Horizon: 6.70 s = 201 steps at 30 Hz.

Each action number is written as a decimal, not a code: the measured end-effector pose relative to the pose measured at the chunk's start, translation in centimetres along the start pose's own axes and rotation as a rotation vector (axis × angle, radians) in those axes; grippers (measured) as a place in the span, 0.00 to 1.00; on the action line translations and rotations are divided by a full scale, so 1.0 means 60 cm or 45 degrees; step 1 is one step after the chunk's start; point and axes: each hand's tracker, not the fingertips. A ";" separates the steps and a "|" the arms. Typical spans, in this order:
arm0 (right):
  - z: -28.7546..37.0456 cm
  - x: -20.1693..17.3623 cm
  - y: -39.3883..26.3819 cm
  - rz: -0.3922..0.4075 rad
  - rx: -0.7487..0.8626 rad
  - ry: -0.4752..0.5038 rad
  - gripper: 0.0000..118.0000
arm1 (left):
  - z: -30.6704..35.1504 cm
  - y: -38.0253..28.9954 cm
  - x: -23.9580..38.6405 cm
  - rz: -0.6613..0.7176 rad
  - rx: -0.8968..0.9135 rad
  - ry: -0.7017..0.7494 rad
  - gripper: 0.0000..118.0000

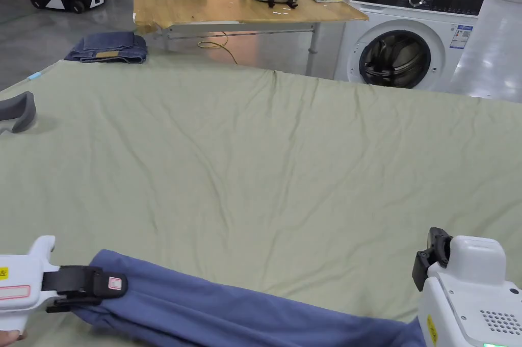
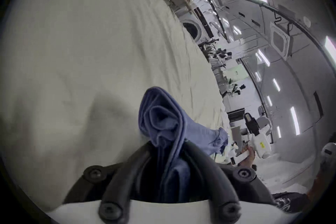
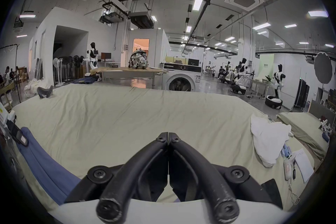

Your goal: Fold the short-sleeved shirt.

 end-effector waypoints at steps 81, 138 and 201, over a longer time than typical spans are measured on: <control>0.017 0.059 -0.047 -0.047 -0.124 -0.049 0.00 | -0.379 -0.165 0.236 -0.123 -0.425 -0.026 0.03; 0.009 0.036 -0.026 -0.047 -0.080 0.002 0.00 | -0.002 -0.018 0.185 -0.187 -0.038 0.240 0.04; 0.026 0.084 -0.052 -0.088 -0.148 -0.080 0.00 | -0.515 -0.198 0.339 -0.162 -0.514 0.008 0.00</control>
